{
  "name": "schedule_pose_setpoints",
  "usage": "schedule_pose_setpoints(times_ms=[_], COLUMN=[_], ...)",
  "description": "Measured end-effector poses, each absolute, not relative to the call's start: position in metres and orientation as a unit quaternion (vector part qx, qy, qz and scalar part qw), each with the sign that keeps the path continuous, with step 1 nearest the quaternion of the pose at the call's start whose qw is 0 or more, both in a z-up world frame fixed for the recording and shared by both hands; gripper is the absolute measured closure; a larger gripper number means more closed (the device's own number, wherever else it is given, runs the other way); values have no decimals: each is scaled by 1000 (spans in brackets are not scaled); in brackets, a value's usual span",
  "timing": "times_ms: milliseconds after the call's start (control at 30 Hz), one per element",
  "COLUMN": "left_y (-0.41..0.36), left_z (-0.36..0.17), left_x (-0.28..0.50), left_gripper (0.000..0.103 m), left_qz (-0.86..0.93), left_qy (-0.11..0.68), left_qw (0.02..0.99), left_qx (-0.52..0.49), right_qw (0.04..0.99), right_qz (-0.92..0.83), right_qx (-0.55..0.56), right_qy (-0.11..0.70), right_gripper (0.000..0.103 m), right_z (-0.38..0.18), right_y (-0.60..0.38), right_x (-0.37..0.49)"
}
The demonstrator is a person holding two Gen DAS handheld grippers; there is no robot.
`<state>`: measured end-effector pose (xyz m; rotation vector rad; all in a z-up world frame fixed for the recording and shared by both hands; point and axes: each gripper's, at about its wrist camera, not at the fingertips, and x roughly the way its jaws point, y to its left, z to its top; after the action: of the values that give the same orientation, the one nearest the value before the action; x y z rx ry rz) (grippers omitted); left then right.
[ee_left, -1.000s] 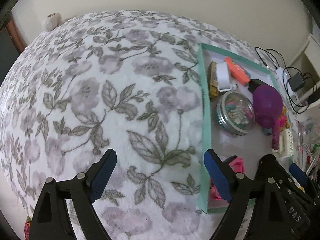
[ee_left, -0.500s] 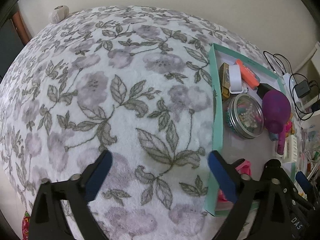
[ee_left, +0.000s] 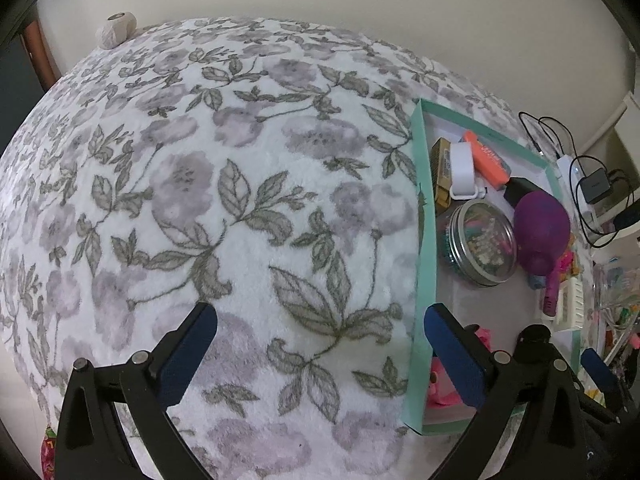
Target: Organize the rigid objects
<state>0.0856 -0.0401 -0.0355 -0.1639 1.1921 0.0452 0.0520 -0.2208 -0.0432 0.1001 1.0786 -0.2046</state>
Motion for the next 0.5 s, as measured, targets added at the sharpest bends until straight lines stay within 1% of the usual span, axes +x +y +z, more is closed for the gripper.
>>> schedule_pose_setpoints(times_ms=[200,500], left_y=[-37,-29], left_z=[-27,5], left_x=[79,61], left_gripper=[0,0], left_qz=[16,1], left_qy=[554,529], left_qw=[829,848], left_qx=[-72,-44], right_qw=[854,856], right_qz=[-93,-88], right_qx=[53,50], right_qy=[510,507], right_gripper=[0,0], right_z=[-37,-25], right_y=[-215,-198], right_x=[45,31])
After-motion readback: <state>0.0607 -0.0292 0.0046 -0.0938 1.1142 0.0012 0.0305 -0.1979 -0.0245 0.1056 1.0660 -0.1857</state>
